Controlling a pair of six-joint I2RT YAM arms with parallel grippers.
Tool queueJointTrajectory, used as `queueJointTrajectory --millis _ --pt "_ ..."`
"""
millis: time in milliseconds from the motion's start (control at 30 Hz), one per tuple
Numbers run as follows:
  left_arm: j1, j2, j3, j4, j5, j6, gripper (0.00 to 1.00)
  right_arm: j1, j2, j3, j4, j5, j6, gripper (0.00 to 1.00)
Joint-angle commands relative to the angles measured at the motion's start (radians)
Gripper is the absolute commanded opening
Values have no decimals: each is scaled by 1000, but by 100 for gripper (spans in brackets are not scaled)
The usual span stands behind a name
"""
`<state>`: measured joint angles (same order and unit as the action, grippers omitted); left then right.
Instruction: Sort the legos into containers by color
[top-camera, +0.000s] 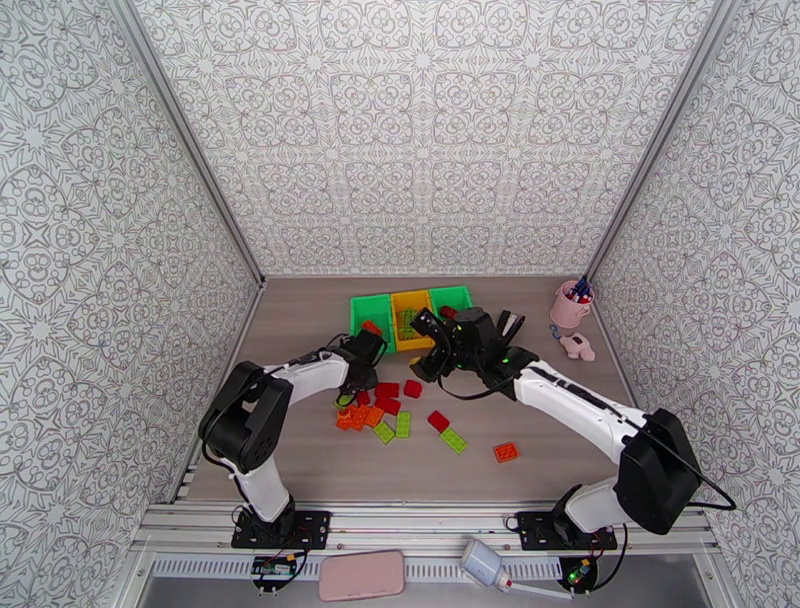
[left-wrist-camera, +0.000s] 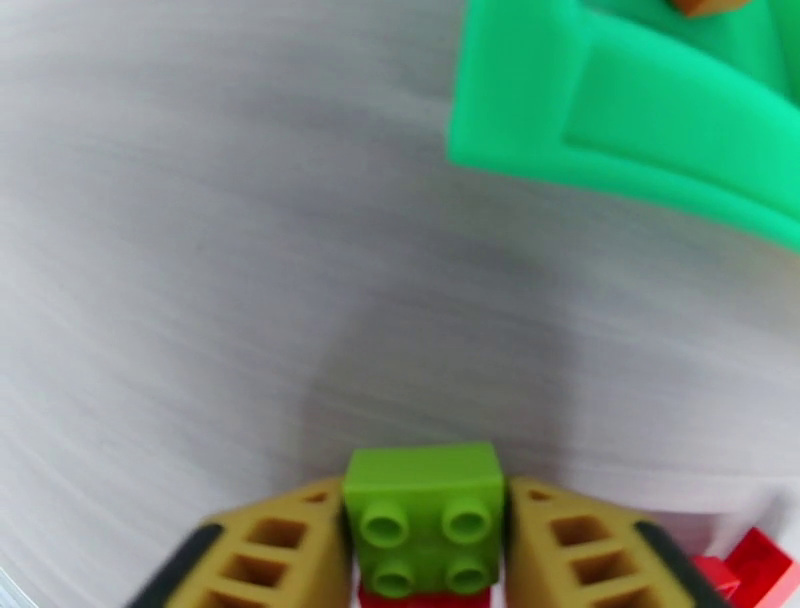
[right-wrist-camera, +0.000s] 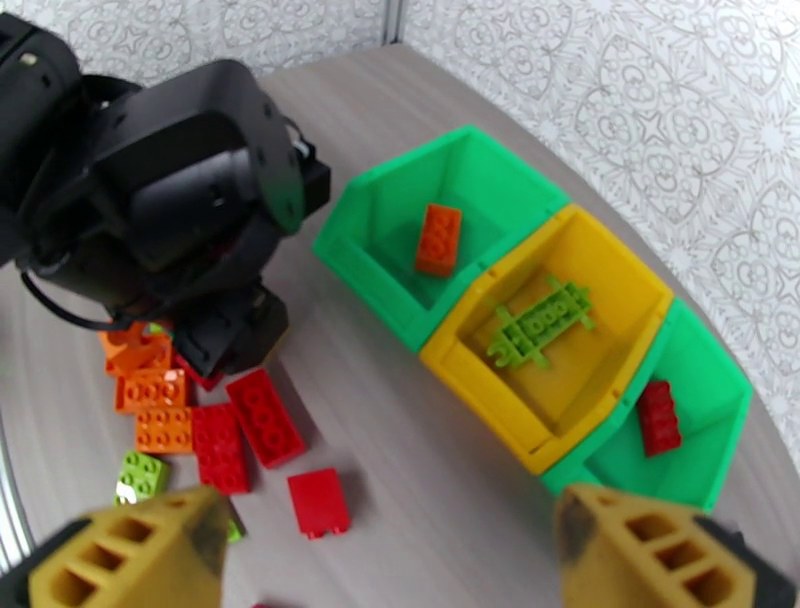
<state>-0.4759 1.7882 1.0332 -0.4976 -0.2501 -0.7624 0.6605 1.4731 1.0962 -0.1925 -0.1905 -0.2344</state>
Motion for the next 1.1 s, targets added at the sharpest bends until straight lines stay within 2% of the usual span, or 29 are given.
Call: queueJointTrajectory --millis 0,167,367,567,733,1067 --pt "3 7 23 -19 9 -12 30 7 -41 -20 -20 20 -6 89" --pt "-5 -44 17 -15 -26 -3 28 7 -81 -41 -19 25 10 89" --pt "-37 -128 22 15 -93 63 28 7 -145 -102 13 37 50 89" --pt "-57 -159 35 75 -114 130 28 7 -207 -166 50 52 102 89" --pt "-79 -176 44 158 -66 218 28 5 -263 -225 89 72 140 89" --pt "-110 -126 136 206 15 215 28 -13 -368 -326 126 158 225 87"
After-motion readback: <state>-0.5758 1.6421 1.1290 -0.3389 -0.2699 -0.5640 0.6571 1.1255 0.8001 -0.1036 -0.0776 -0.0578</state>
